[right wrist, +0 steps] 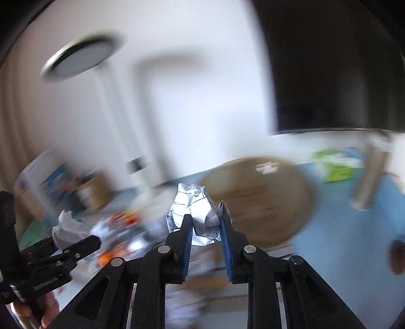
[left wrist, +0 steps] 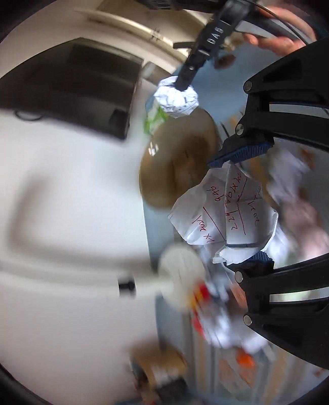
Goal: Organize objects
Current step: 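Carry both paper balls over the amber glass bowl and open both tools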
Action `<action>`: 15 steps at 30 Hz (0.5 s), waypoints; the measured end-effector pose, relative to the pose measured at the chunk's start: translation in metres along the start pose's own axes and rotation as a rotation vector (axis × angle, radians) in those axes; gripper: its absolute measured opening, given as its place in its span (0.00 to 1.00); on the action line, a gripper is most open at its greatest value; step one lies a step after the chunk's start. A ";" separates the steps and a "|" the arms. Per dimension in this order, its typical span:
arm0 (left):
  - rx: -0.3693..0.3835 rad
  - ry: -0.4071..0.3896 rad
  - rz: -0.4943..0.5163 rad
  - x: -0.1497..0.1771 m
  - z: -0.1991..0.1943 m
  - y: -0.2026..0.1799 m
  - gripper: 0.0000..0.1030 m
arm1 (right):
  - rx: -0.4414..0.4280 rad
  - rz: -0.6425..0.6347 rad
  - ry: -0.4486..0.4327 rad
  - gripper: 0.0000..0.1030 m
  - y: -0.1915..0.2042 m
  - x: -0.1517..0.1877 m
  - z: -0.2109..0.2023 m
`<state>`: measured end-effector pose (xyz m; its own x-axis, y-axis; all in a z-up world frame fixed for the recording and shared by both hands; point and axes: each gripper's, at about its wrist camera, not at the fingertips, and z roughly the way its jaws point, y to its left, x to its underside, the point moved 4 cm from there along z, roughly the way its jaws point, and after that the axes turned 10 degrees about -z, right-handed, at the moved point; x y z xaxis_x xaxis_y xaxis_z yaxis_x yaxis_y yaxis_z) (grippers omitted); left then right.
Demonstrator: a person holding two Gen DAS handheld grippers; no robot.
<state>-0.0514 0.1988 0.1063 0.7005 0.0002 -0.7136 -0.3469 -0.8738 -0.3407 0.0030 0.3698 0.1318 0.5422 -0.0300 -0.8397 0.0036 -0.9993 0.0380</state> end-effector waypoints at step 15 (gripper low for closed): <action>0.066 0.011 -0.050 -0.028 0.081 -0.036 0.93 | 0.111 0.088 0.074 0.57 -0.088 -0.011 0.061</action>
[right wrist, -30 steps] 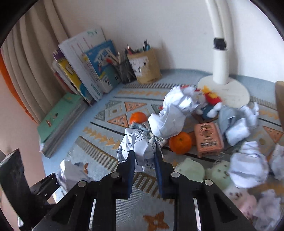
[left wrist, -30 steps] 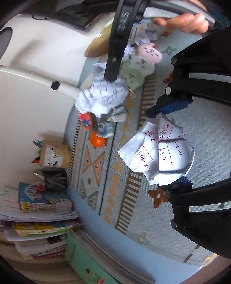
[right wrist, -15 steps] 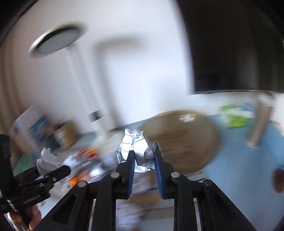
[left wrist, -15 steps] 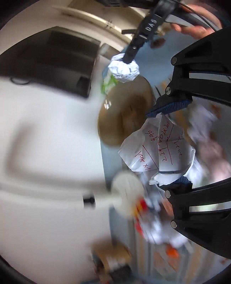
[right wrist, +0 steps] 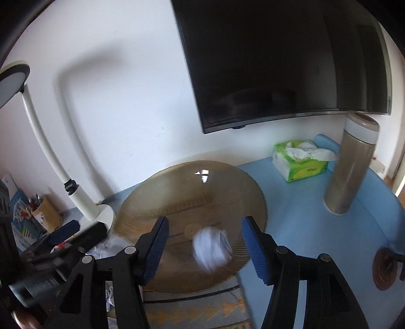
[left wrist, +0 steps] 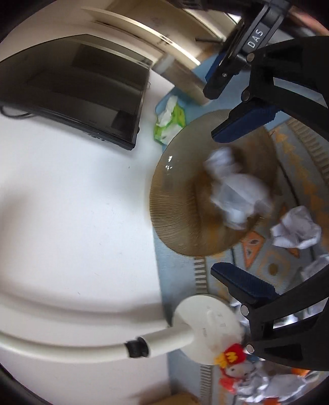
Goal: Organize objects
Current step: 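Carry both paper balls over the amber glass bowl and open both tools, then move both open tools back toward the clutter on the desk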
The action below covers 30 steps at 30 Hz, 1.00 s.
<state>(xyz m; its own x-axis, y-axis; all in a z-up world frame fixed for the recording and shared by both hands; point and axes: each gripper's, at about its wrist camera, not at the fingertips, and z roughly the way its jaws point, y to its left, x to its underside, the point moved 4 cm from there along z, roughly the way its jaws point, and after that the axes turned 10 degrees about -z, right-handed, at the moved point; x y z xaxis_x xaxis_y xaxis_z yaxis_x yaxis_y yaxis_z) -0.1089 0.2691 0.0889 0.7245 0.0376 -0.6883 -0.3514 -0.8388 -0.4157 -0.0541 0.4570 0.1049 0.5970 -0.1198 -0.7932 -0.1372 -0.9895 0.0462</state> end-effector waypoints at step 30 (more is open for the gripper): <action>-0.454 -0.211 -0.213 0.142 -0.157 0.238 0.99 | -0.273 -0.116 0.052 0.65 0.124 0.143 0.004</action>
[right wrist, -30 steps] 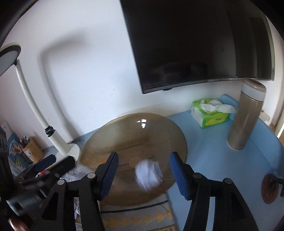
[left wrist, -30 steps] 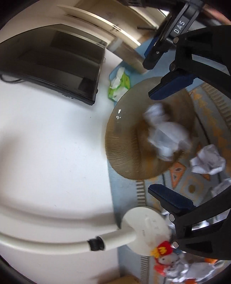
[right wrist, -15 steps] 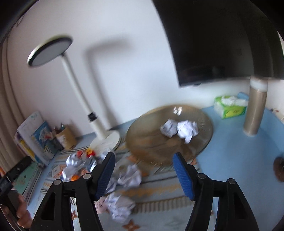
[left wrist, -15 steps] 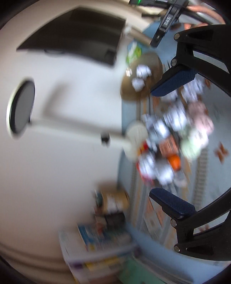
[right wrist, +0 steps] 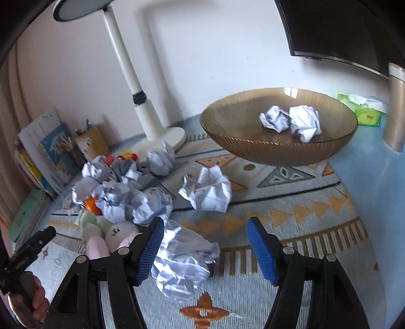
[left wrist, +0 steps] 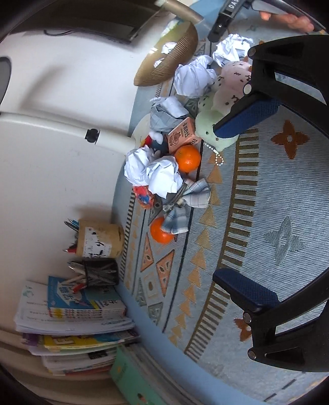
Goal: Organize objects
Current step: 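Move both open tools back toward the clutter on the desk, then grasp a stacked plush toy with the left tool while the right tool grasps another plush stack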
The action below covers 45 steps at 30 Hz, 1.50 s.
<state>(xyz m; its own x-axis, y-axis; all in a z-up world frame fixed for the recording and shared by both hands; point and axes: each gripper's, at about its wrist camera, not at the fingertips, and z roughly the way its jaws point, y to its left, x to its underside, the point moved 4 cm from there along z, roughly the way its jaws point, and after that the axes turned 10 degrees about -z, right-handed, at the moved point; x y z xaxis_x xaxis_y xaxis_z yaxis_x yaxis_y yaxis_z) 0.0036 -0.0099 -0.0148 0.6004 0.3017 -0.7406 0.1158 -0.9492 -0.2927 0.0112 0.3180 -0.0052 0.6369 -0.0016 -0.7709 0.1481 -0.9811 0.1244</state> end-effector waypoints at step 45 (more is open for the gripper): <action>0.129 0.451 0.304 0.025 0.030 -0.086 0.57 | -0.158 -0.364 0.291 0.37 0.095 -0.001 0.037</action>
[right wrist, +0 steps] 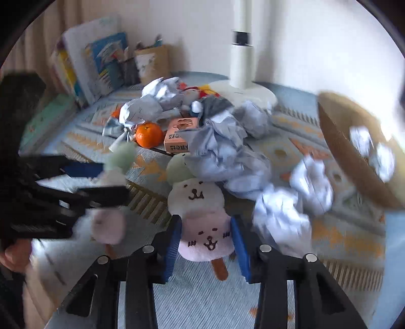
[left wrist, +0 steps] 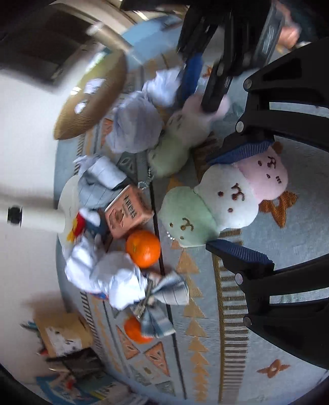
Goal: Organize objects
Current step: 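Grasp a stacked plush toy with the left tool while the right tool grasps another plush stack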
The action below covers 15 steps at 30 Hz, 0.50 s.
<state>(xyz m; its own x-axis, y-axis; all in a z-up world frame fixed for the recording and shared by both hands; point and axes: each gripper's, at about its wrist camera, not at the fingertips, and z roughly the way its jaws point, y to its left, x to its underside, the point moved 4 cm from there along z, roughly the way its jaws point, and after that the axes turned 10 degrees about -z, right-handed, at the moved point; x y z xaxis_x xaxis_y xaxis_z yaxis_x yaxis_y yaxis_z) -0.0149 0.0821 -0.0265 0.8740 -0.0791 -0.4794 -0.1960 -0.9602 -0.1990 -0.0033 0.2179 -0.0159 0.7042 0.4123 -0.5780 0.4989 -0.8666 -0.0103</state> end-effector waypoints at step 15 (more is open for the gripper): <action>-0.069 -0.032 0.025 0.034 -0.021 0.017 0.74 | -0.077 0.046 0.008 0.62 0.013 0.045 -0.028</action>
<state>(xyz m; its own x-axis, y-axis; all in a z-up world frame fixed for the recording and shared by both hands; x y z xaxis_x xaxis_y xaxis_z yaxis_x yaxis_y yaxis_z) 0.0211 0.0572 -0.0279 0.8544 -0.0961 -0.5106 -0.1857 -0.9743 -0.1273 0.0489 0.2326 -0.0193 0.7313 0.3753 -0.5696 0.5030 -0.8607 0.0786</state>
